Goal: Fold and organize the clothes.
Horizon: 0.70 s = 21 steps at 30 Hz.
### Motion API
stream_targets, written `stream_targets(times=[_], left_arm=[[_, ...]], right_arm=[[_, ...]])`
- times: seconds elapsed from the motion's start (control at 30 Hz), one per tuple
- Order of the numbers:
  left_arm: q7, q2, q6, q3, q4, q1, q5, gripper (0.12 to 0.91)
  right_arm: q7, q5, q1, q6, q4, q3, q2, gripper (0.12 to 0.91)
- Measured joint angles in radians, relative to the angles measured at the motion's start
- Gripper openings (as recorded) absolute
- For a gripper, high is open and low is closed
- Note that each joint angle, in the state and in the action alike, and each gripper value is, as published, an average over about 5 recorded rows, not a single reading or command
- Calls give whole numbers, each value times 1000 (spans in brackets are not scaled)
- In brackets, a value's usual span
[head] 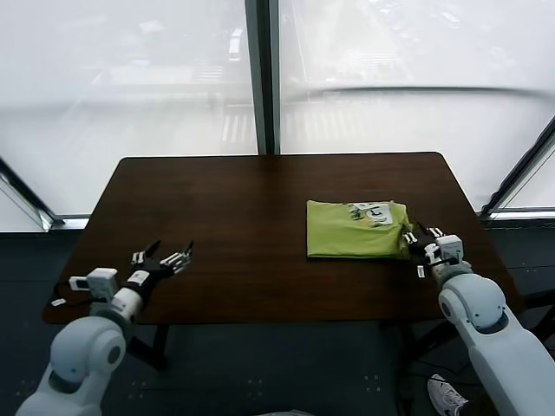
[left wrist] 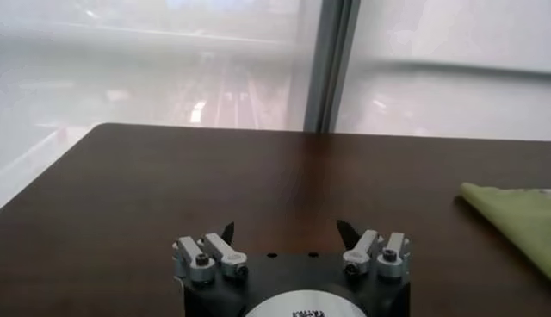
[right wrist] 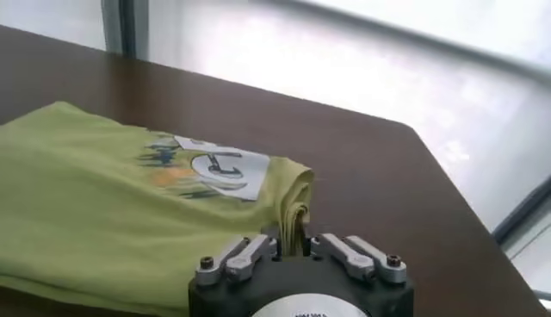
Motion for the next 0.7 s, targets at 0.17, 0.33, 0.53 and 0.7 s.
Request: stream_targets(times=[0.17, 0.33, 0.53, 0.7], left_arm=[[-2, -2, 1, 6, 1, -5, 11, 907], [-3, -5, 0, 7, -11, 3, 27, 907], [-3, -18, -3, 9, -15, 13, 51, 907], [-3, -30, -5, 14, -17, 18, 66, 907]], right_arm=[[70, -58, 37, 28, 49, -87, 19, 892], [149, -143, 115, -2, 46, -273, 70, 907], [231, -161, 203, -41, -3, -472, 145, 907], [268, -152, 252, -78, -62, -571, 206, 907]])
